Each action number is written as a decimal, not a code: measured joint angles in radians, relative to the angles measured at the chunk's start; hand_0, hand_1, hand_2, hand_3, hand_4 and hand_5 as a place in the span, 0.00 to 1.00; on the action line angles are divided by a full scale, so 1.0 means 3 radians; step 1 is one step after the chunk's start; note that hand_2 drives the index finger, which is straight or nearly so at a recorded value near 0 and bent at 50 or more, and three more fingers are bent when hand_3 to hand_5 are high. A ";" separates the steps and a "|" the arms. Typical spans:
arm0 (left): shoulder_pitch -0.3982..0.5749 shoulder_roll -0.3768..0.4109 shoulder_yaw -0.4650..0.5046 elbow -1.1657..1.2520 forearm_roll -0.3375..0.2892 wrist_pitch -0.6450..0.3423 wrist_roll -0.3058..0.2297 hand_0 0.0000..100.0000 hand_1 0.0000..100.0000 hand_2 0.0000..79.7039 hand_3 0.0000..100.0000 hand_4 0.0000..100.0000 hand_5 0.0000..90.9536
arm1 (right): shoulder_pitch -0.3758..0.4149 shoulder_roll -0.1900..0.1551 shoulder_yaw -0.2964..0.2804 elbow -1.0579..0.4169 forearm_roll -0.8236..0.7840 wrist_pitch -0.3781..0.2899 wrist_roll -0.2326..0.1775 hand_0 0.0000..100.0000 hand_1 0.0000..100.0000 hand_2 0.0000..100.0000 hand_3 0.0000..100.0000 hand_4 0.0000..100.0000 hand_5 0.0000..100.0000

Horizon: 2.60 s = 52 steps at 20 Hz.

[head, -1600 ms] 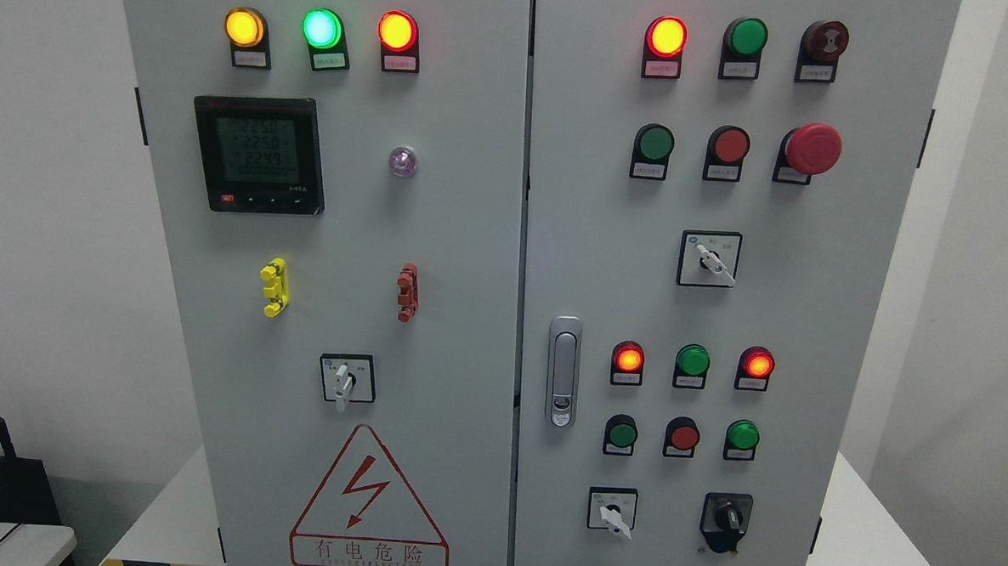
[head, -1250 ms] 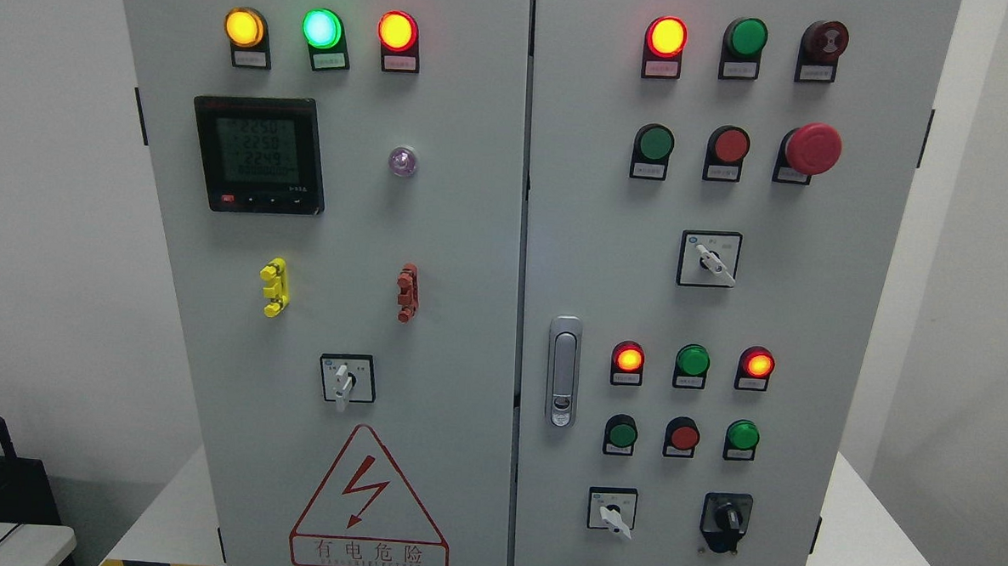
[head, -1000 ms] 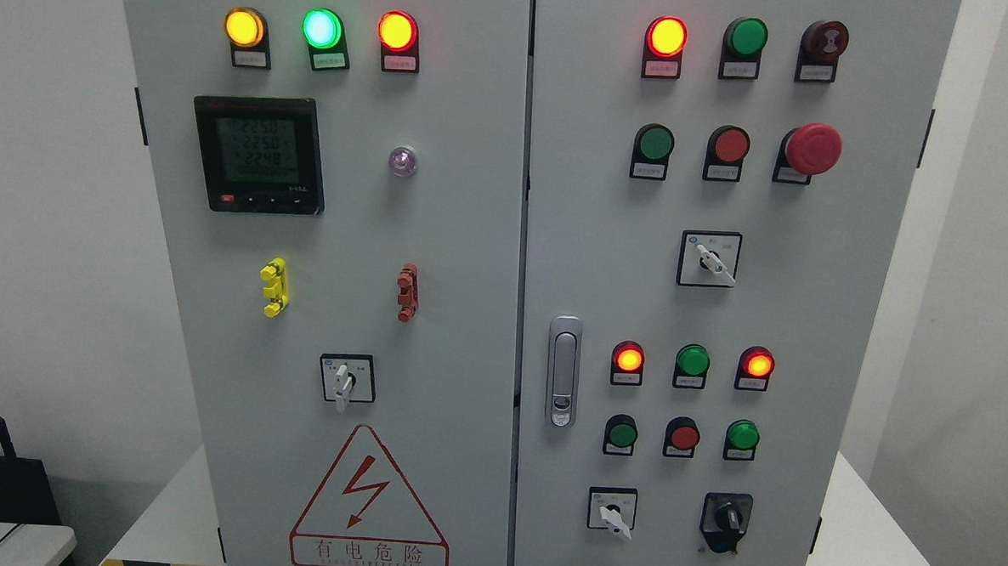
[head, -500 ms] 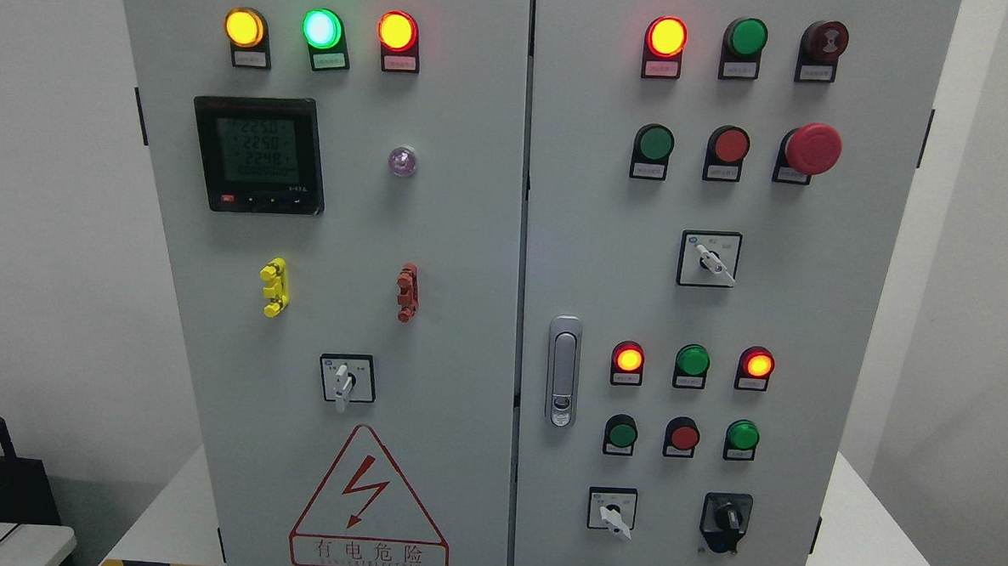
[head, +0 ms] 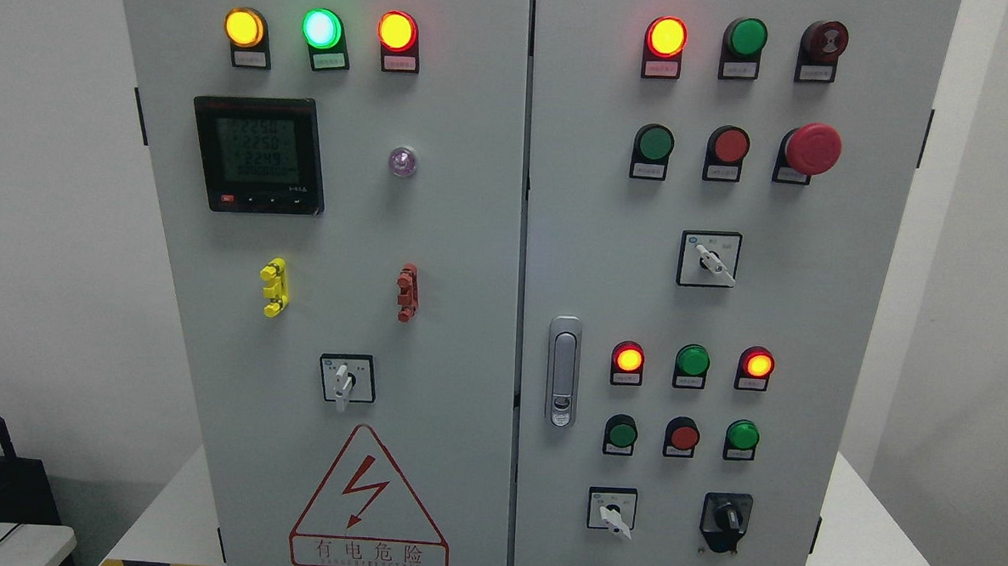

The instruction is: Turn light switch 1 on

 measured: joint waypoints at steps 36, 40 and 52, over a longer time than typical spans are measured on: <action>0.0246 -0.0039 0.1416 -0.3449 0.0212 -0.0829 -0.0499 0.19 0.21 0.47 0.61 0.70 0.68 | 0.0000 0.0000 0.0000 0.0000 0.0000 0.0000 0.0000 0.12 0.39 0.00 0.00 0.00 0.00; 0.0241 -0.0024 0.1315 -0.3774 0.0226 -0.0835 -0.0428 0.19 0.19 0.48 0.61 0.70 0.70 | 0.0000 0.0000 0.0000 0.0000 0.0000 0.0000 0.0000 0.12 0.39 0.00 0.00 0.00 0.00; 0.0231 0.0014 0.0693 -0.4390 0.0183 -0.0789 0.0480 0.16 0.21 0.53 0.64 0.74 0.74 | 0.0000 0.0000 0.0000 0.0000 0.0000 0.0000 0.0000 0.12 0.39 0.00 0.00 0.00 0.00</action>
